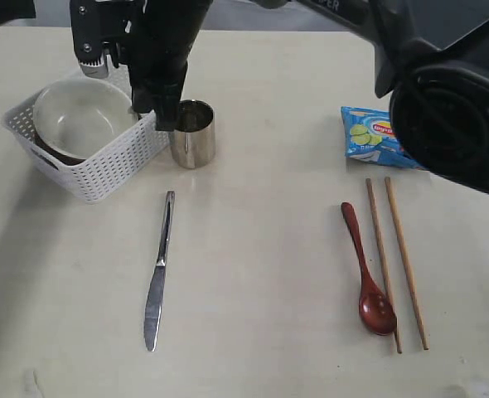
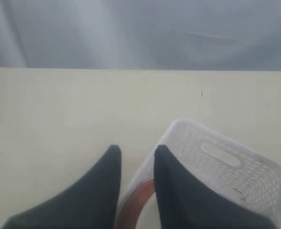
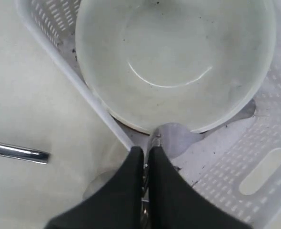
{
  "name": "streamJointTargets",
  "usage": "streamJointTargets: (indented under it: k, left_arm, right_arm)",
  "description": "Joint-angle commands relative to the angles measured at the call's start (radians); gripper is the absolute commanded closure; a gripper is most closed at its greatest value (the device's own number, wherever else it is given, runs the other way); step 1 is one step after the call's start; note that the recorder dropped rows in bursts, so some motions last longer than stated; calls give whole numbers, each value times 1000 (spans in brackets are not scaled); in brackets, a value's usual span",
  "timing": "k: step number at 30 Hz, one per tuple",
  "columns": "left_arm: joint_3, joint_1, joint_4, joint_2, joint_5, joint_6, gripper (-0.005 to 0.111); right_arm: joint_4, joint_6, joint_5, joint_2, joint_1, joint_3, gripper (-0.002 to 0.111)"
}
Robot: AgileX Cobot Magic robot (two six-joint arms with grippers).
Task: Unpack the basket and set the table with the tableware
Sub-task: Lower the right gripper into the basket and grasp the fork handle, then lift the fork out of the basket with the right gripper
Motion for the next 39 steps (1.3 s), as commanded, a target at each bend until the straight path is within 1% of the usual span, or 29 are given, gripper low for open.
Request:
streamJointTargets:
  k: [1, 5, 18, 23, 26, 31, 36, 39]
  left_arm:
    - [-4, 3, 0, 1, -12, -1, 82]
    - [-4, 3, 0, 1, -12, -1, 82]
    - [-4, 3, -2, 1, -18, -49, 82]
    - [-4, 3, -2, 1, -54, -84, 82]
    - [-4, 3, -2, 1, -54, -90, 82]
    - [-4, 3, -4, 1, -54, -102, 82]
    - [-4, 3, -4, 1, -38, -110, 82]
    - [-12, 3, -4, 1, -4, -112, 82]
  right_arm:
    - [-41, 2, 64, -14, 2, -2, 109]
    - [-71, 2, 80, -39, 2, -2, 109]
    - [-76, 3, 123, -124, 2, -2, 109]
    - [-106, 5, 123, -157, 4, -2, 109]
    - [-180, 12, 123, -180, 15, -2, 109]
    - [-247, 59, 123, -210, 52, -2, 109]
    - [-372, 117, 123, -225, 117, -2, 109]
    - [-497, 212, 123, -234, 166, -2, 109]
